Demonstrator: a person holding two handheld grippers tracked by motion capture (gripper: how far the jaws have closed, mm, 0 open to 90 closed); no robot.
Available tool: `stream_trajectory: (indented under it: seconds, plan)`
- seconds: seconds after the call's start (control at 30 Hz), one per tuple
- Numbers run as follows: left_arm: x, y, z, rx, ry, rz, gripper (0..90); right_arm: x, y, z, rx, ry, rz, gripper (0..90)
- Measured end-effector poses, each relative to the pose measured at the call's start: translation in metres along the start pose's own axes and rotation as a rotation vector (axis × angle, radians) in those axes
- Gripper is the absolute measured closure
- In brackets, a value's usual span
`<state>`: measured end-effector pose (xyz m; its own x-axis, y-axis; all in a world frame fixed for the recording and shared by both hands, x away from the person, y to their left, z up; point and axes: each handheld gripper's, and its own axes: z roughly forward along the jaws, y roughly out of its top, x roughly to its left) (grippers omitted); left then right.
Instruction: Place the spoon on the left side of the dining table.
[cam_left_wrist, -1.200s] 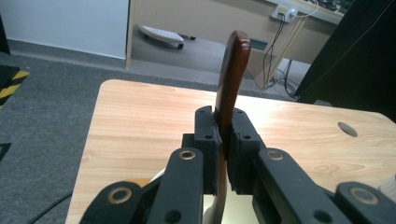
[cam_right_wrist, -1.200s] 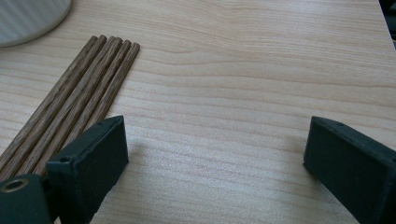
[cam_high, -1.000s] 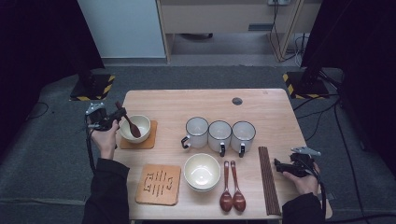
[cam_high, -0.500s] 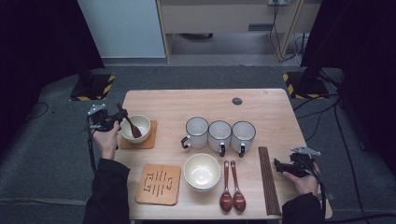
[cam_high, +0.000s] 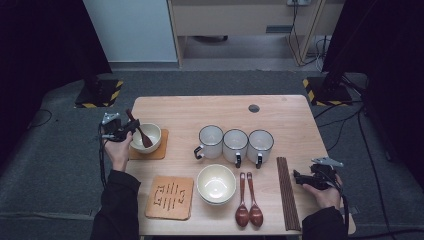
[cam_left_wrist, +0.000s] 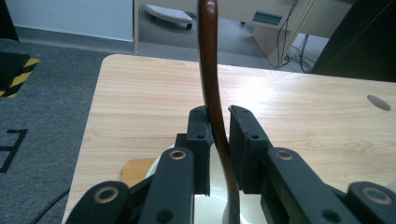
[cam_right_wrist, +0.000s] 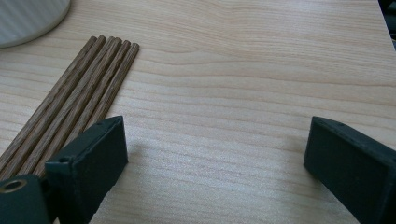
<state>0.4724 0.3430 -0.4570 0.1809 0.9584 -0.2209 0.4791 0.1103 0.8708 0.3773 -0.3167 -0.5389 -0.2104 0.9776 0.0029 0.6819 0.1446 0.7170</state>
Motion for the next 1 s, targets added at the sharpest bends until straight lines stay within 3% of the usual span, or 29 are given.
stream_trajectory:
  seconds: [0.17, 0.4, 1.0]
  plan:
    - [-0.002, -0.004, 0.006, 0.037, 0.023, 0.034, 74.8, 0.0, 0.0, 0.0, 0.001, 0.0, 0.002, 6.1]
    - [-0.005, -0.008, 0.013, 0.091, 0.02, 0.066, 73.8, 0.0, 0.0, 0.0, 0.0, -0.001, 0.0, 6.1]
    - [-0.008, -0.015, 0.022, 0.171, 0.013, 0.103, 70.8, 0.0, 0.0, 0.0, 0.001, -0.002, 0.003, 6.1]
